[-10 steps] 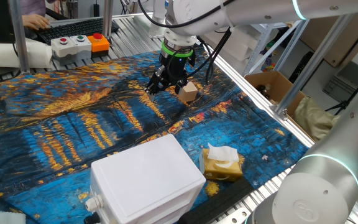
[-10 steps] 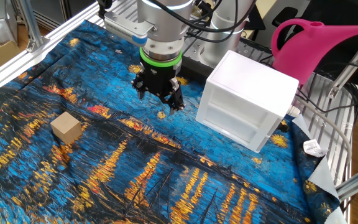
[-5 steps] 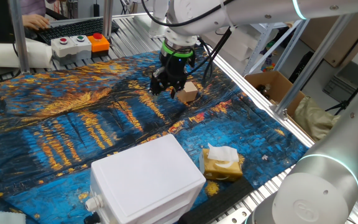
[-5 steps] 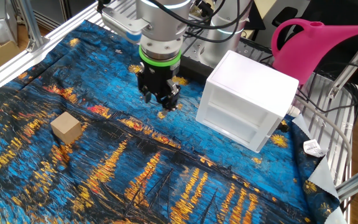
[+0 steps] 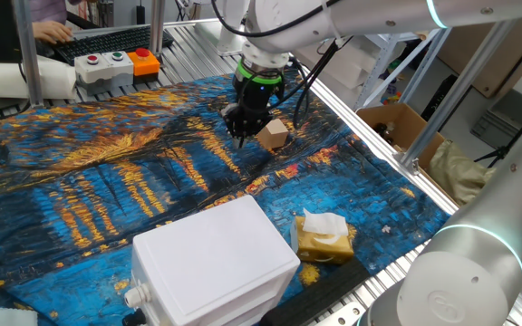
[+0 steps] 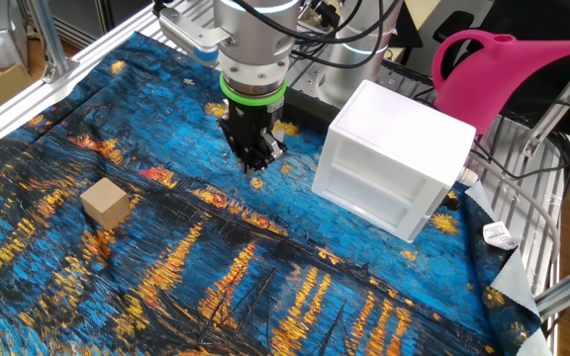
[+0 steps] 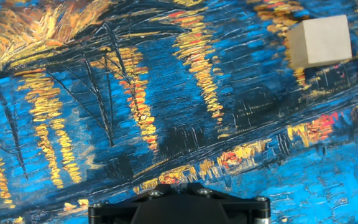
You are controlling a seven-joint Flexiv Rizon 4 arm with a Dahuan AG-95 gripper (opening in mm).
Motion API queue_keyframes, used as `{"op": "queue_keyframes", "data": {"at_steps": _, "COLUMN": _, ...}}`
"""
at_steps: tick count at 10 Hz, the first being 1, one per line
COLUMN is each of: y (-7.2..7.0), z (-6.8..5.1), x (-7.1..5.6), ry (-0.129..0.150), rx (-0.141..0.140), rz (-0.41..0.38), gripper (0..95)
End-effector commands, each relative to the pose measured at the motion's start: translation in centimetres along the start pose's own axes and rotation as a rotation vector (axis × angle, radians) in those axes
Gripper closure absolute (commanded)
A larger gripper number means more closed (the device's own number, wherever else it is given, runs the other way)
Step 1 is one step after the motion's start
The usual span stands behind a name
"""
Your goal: Pick up the small block on the left and move it to the right
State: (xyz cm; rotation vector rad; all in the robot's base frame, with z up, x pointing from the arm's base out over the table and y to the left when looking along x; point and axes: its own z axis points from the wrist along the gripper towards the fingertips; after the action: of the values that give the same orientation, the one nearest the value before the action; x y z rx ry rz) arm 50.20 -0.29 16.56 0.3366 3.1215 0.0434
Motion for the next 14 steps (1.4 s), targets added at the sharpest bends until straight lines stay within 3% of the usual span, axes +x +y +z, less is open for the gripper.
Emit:
{"op": "queue_keyframes", "data": {"at_steps": 1, "y": -0.5, "z": 0.2, "x": -0.3, "ry": 0.002, "rx": -0.001, "rz": -0.008, "gripper": 95.0}}
{"op": "queue_keyframes", "data": {"at_steps": 4, "y": -2.0, "z": 0.4, "x": -1.4, "ry": 0.002, "rx": -0.003, "rz": -0.036, "gripper": 95.0}}
{"op": "queue_keyframes", "data": {"at_steps": 10, "y": -6.2, "z": 0.2, "x": -5.6, "ry": 0.004, "rx": -0.007, "rz": -0.133, "gripper": 95.0}}
{"op": "queue_keyframes", "data": {"at_steps": 14, "y": -9.3, "z": 1.1, "x": -8.8, "ry": 0.007, "rx": -0.019, "rz": -0.208, "gripper": 95.0}}
